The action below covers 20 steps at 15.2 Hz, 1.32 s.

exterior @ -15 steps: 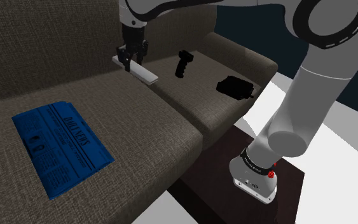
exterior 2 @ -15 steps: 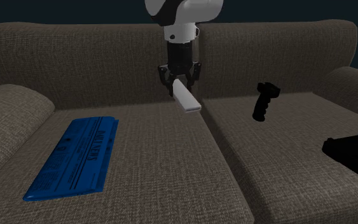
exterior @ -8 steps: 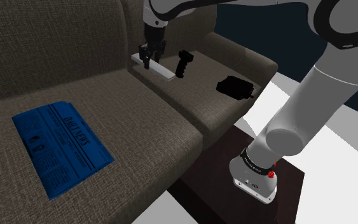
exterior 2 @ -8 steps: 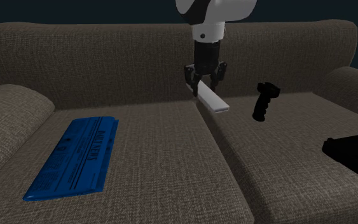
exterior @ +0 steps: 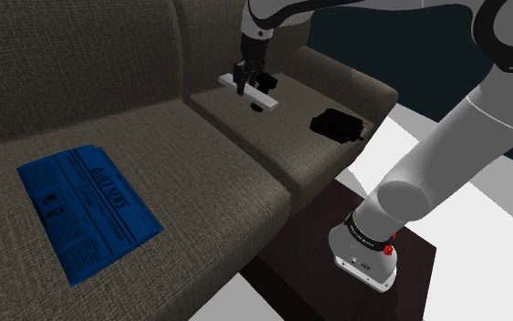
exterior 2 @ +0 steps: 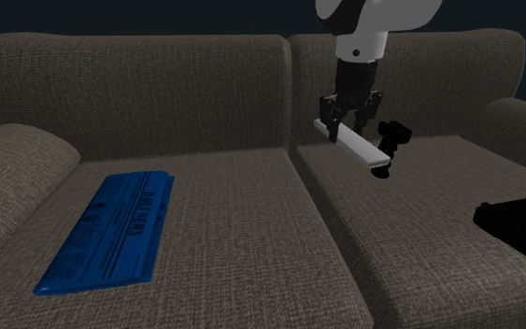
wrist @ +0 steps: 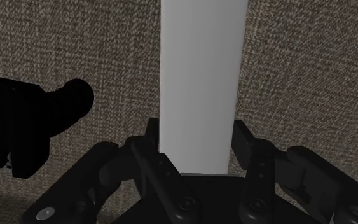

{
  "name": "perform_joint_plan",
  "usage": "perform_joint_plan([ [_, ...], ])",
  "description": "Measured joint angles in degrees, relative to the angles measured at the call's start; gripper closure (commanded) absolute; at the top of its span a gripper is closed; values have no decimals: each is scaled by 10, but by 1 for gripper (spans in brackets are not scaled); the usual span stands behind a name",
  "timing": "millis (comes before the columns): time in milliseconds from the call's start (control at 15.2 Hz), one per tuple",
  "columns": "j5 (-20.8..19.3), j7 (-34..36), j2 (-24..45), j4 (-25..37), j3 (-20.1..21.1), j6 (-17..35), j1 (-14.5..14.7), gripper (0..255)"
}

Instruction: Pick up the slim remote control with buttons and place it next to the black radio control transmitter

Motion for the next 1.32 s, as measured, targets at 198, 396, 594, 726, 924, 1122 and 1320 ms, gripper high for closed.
perform_joint_plan([
  [198,1,-44,-19,-25,-24,7,-20,255],
  [396,0,-84,-34,-44,-46,11,-37,255],
  [594,-2,-129,-51,-55,-73,6,-57,255],
  [726,-4,-153,-51,-54,-87,5,-68,255],
  [924,-7,-195,-52,-59,-112,10,-86,255],
  [1122,-10,-240,-49,-55,-139,9,-107,255],
  [1320,-11,-279,-39,-46,-162,11,-123,255],
])
